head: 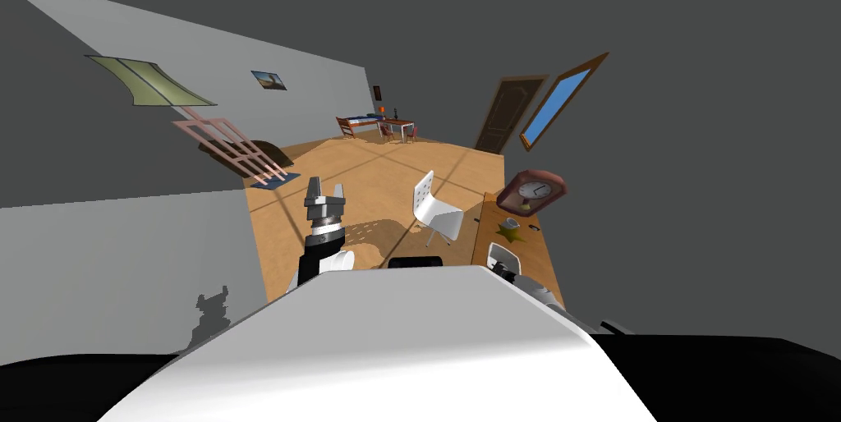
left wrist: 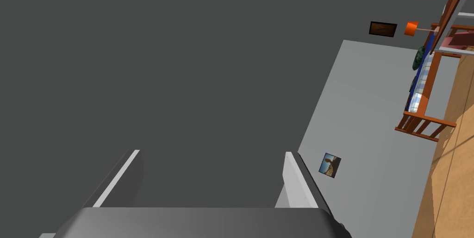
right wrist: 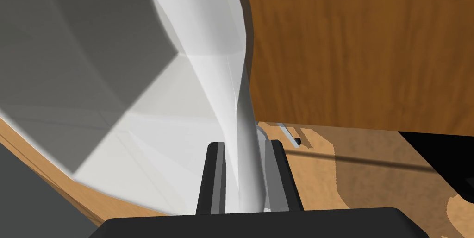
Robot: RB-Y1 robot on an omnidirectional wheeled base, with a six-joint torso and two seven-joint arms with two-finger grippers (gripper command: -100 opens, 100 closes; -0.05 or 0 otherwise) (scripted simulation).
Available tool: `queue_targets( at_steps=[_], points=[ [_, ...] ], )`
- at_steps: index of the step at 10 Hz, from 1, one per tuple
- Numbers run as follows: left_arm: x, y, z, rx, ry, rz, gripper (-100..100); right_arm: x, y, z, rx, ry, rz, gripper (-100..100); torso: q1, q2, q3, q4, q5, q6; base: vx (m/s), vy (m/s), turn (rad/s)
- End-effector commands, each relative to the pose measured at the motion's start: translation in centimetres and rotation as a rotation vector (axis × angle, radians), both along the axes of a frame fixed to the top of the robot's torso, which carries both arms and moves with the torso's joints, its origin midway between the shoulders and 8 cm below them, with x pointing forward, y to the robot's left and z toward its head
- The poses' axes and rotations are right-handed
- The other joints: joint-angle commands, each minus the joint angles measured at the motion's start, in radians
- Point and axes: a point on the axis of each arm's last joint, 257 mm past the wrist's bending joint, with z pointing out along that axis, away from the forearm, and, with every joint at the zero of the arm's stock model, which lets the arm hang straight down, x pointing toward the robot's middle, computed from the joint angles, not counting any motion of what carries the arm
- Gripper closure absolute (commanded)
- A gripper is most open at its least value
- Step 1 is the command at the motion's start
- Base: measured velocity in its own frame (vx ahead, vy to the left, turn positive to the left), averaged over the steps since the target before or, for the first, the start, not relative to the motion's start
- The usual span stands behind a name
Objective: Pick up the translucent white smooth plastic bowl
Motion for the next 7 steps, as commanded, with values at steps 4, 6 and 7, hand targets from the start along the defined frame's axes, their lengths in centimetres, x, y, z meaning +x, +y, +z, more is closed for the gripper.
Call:
queue_targets(
  at_steps=[4,6,7],
  points=[
    [0.0,0.0,0.0,0.0,0.0,0.0,0,-0.2,-1.0,0.7,-0.004,-0.003,-0.003,100,0.0,-0.001,-0.001,-0.001,0.0,0.001,0.004,0.016,-0.03],
    [0.0,0.0,0.0,0.0,0.0,0.0,0,-0.2,-2.4,1.9,-0.004,-0.003,0.007,100,0.003,0.0,0.0,-0.001,0.001,0.0,0.002,0.083,-0.043],
    [0.0,0.0,0.0,0.0,0.0,0.0,0,-0.2,-2.1,1.5,-0.007,-0.002,0.001,100,0.005,0.0,0.0,-0.001,0.002,0.0,0.002,0.051,-0.022]
  ],
)
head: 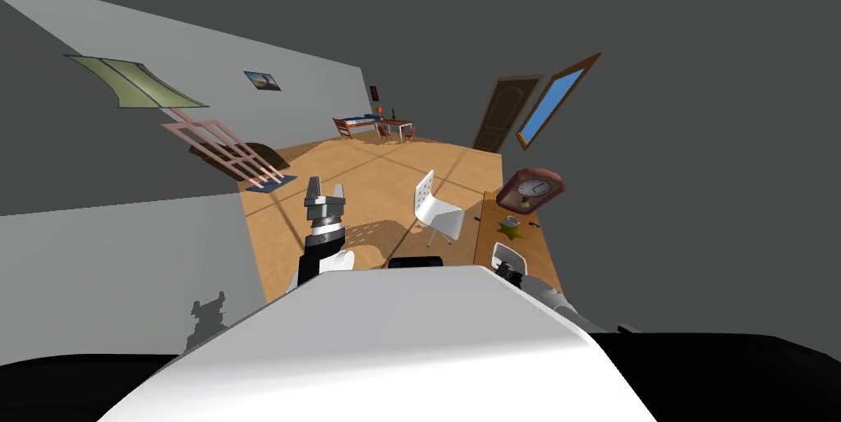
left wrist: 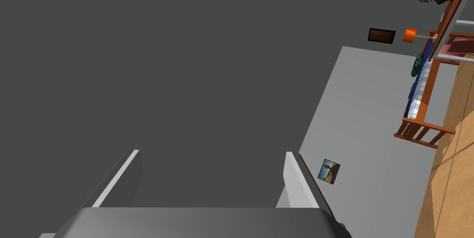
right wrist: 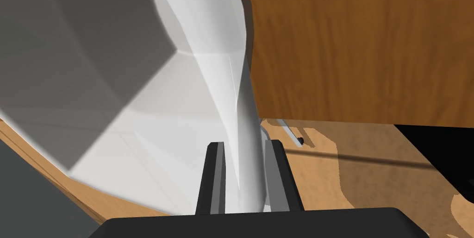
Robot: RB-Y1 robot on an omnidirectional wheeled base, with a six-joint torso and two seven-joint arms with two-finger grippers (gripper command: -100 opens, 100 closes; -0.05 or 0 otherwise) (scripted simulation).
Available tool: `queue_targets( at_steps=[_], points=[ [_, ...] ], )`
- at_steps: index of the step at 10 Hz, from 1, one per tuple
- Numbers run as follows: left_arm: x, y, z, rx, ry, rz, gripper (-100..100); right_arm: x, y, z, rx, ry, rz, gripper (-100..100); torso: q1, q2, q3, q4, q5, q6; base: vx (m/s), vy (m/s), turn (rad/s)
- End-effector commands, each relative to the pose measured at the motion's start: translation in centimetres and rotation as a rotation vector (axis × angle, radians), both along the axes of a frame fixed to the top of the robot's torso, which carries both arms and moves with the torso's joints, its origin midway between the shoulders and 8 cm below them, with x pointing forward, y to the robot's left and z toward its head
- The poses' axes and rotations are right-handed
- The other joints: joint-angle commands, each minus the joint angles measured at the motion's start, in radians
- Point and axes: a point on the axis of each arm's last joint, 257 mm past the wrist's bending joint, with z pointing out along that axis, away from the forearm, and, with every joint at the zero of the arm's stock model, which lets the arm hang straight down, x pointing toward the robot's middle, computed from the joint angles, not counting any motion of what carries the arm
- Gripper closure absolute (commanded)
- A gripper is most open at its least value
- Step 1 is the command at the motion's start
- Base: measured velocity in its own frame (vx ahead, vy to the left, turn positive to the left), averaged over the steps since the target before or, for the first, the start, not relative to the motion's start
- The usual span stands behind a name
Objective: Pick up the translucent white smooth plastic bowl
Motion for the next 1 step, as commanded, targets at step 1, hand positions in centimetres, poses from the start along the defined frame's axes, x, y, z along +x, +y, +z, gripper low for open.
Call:
queue_targets(
  at_steps=[1],
  points=[
    [0.0,0.0,0.0,0.0,0.0,0.0,0,0.0,0.0,0.0,0.0,0.0,0.0,0,0.0,0.0,0.0,0.0,0.0,0.0,0.0,0.009,0.001]
  ],
)
